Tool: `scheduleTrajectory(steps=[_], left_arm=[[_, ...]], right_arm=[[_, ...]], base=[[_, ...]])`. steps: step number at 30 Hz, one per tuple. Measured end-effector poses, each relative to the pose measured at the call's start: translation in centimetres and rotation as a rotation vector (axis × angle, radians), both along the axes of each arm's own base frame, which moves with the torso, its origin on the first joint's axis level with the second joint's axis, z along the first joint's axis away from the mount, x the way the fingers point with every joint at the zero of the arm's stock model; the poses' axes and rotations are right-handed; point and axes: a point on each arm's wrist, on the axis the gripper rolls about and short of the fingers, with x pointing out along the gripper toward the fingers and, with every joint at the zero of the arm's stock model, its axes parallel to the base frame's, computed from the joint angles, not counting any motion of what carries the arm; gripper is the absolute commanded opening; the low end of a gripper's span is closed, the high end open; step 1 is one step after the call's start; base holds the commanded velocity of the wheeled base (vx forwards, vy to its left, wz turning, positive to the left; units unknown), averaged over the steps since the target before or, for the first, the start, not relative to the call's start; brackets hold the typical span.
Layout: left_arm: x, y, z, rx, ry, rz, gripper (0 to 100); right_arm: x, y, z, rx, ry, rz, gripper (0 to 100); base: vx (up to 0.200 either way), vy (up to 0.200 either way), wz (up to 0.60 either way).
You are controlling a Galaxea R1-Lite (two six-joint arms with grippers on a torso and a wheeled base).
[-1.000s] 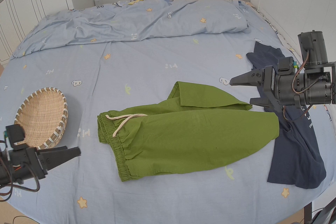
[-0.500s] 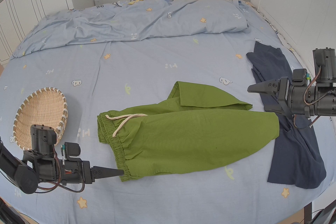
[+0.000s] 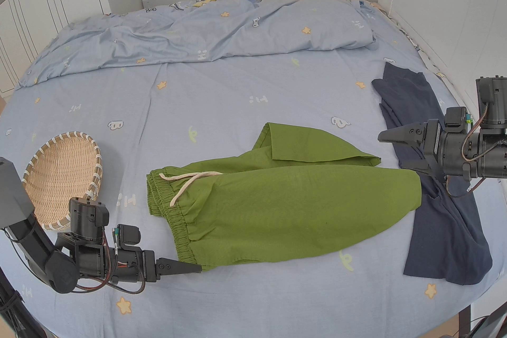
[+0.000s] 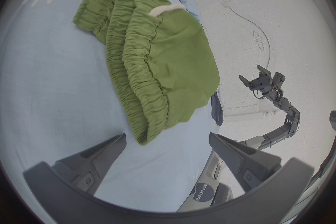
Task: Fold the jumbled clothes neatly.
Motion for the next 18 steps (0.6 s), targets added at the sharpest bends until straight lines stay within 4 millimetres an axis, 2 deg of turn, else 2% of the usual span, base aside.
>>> scheduleTrajectory(steps=[18], left_arm=[[1.3, -1.1, -1.5, -0.047, -0.003, 0.027, 100]], right_arm=[[0.0, 0.0, 0.1, 0.000, -0.002, -0.002, 100]], base=[[0.000, 0.000, 0.00]])
